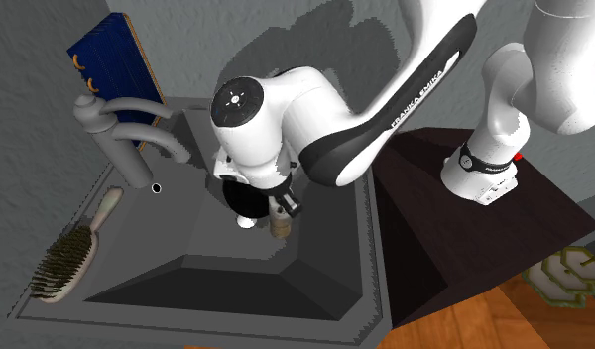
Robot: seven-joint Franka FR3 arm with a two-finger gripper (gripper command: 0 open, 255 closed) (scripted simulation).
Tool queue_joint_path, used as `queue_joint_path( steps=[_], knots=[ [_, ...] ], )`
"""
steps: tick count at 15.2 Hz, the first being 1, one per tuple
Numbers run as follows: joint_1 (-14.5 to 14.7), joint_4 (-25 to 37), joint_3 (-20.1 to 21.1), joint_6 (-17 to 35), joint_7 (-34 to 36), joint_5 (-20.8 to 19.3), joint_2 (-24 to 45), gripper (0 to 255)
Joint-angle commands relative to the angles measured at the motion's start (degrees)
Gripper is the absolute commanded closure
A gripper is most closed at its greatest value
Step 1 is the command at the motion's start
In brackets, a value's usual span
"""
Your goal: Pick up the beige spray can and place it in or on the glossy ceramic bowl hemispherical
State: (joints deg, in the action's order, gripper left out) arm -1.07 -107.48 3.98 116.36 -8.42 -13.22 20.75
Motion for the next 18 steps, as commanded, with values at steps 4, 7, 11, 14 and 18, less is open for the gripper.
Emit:
queue_joint_path(
  steps=[4,7,11,14,18],
  knots=[
    [-0.1,1.6,0.1,-3.2,-0.9,0.5,-1.8,255],
    [-0.1,2.5,0.2,-5.2,-1.3,0.7,-2.8,255],
    [-0.1,3.9,0.2,-7.8,-1.8,1.0,-4.1,255],
    [-0.1,5.0,0.3,-9.8,-2.2,1.2,-5.0,255],
    [0.0,6.8,0.4,-12.5,-2.7,1.4,-6.0,255]
  ],
)
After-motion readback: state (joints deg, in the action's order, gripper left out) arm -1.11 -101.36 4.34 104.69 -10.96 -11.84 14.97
